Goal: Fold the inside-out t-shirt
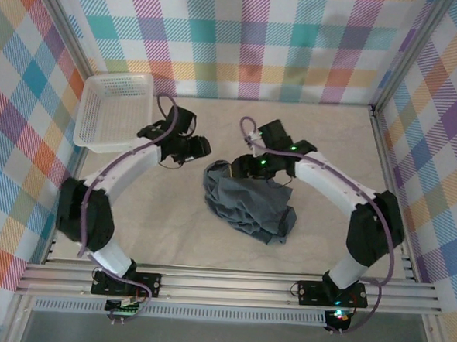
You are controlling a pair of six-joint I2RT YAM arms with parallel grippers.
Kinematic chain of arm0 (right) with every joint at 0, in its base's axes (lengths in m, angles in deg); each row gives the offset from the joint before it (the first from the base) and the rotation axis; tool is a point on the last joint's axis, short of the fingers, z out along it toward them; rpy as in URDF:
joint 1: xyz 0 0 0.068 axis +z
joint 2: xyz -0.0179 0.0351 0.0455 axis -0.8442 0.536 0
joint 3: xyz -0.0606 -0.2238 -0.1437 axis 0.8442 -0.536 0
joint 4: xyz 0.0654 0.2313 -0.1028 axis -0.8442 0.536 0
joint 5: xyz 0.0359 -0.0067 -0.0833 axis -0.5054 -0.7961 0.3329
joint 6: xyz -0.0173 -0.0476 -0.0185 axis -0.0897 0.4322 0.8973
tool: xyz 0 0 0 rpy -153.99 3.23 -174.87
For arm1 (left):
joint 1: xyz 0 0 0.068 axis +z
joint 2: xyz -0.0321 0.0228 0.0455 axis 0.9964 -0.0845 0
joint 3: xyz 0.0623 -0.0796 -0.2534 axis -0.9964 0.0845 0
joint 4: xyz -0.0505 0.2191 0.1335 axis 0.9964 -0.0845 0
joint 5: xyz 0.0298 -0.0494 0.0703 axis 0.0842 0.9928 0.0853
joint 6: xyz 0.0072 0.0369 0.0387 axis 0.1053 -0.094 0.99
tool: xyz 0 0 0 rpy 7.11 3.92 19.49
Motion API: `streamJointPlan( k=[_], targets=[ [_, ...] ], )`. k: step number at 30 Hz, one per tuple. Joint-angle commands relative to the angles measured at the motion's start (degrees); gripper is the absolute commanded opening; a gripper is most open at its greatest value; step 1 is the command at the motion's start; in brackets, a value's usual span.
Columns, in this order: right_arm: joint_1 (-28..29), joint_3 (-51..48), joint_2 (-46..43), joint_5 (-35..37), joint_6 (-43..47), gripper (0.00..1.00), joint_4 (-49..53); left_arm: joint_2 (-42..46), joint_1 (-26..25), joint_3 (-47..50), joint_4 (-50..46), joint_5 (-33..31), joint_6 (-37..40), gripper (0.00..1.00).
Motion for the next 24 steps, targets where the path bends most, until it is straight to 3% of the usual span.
streamJointPlan(
  k=[1,3,4,7,10,12,15,16,18,19,21,24],
  targets=[
    [0.1,1.4,-0.2,-0.9,2.0,0.33,1.0,-4.1,1.7,-0.1,-2.6,7.3,-1.7,0.57],
    [0.1,0.2,-2.4,-2.5,3.9,0.07,-0.2,-8.0,1.7,-0.3,-1.5,9.0,-2.4,0.58],
    [0.1,-0.5,-3.6,-3.2,4.6,0.01,-0.5,-9.8,1.7,-0.6,-1.2,9.2,-2.7,0.58],
    [0.0,-2.8,-7.3,-4.7,6.1,0.0,-1.9,-15.5,1.7,-1.3,1.1,11.8,-4.2,0.58],
    [0.0,-4.7,-10.0,-5.1,6.0,0.0,-2.9,-17.6,1.7,-0.1,7.5,15.4,-6.8,0.51],
    [0.0,-5.8,-11.3,-4.7,5.6,0.0,-3.6,-18.1,1.7,-0.6,9.2,15.8,-7.7,0.37],
    [0.0,-6.9,-12.6,-2.9,5.2,0.0,-4.9,-18.1,1.7,-2.7,8.8,15.4,-7.4,0.02],
    [0.0,-7.1,-12.6,-2.6,5.2,0.06,-5.2,-17.9,1.7,-3.5,7.8,14.9,-6.9,0.0],
    [0.1,-7.0,-12.1,-2.3,5.0,0.5,-5.3,-16.4,1.8,-5.5,5.3,14.0,-5.7,0.0],
    [0.2,-6.8,-11.6,-1.6,4.6,0.59,-5.0,-15.5,1.7,-6.3,4.5,13.9,-5.1,0.0],
    [1.1,-5.9,-9.2,1.2,4.3,0.67,-4.5,-12.6,1.7,-8.5,3.0,14.1,-4.4,0.0],
    [3.2,-4.1,-3.9,6.4,3.1,0.68,-4.5,-7.4,1.7,-14.5,0.1,13.8,-2.8,0.0]
  ],
)
